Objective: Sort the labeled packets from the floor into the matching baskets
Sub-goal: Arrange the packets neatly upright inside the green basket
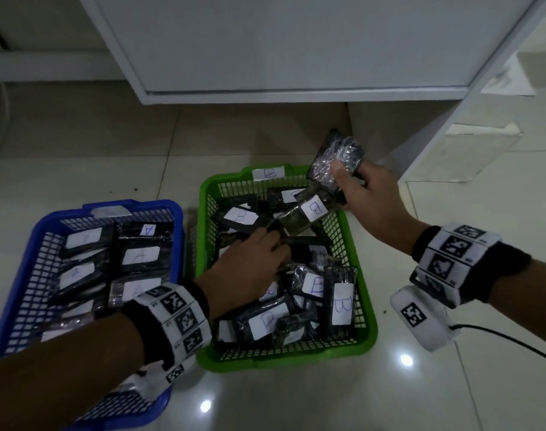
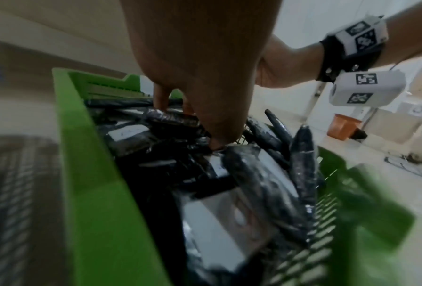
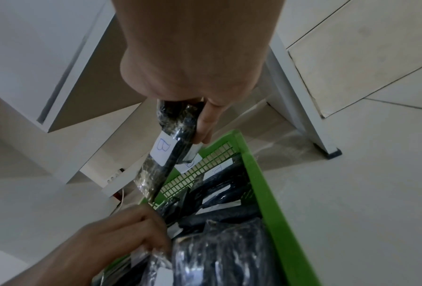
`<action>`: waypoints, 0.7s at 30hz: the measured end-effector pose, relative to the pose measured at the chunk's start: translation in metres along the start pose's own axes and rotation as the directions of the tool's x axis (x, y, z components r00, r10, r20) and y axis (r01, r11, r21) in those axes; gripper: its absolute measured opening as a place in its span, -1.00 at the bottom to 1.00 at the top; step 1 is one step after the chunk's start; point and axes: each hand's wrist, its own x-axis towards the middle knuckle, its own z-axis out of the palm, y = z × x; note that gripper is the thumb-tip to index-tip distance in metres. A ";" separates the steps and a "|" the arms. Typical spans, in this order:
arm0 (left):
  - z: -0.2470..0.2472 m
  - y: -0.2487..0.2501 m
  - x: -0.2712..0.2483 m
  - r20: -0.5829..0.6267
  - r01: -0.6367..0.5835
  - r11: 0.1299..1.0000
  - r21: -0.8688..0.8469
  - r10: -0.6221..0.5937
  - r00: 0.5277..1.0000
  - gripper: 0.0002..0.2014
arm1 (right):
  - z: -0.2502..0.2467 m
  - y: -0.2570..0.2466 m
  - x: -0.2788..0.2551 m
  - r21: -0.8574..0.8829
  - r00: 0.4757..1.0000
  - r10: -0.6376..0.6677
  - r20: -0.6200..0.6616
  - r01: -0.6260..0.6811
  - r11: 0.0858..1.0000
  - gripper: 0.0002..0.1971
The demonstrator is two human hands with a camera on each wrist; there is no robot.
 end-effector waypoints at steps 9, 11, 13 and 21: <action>-0.023 -0.017 0.000 0.082 0.060 0.888 -0.455 -0.025 0.996 -0.86 | 0.020 -0.020 -0.010 0.046 0.998 0.058 0.015 -0.058 0.997 -0.74; -0.023 -0.029 0.011 0.074 0.096 0.885 -0.456 -0.069 0.995 -0.89 | 0.020 -0.021 -0.006 0.005 0.998 0.053 -0.017 -0.053 0.999 -0.73; -0.019 -0.038 0.016 0.081 0.165 0.885 -0.435 -0.144 0.986 -0.83 | 0.017 -0.019 -0.003 0.017 0.997 0.062 -0.043 -0.061 0.998 -0.69; -0.015 -0.071 0.013 -0.017 0.058 0.996 -0.065 -0.060 0.998 -0.61 | 0.008 -0.008 -0.008 -0.017 0.994 0.094 -0.063 -0.095 0.995 -0.54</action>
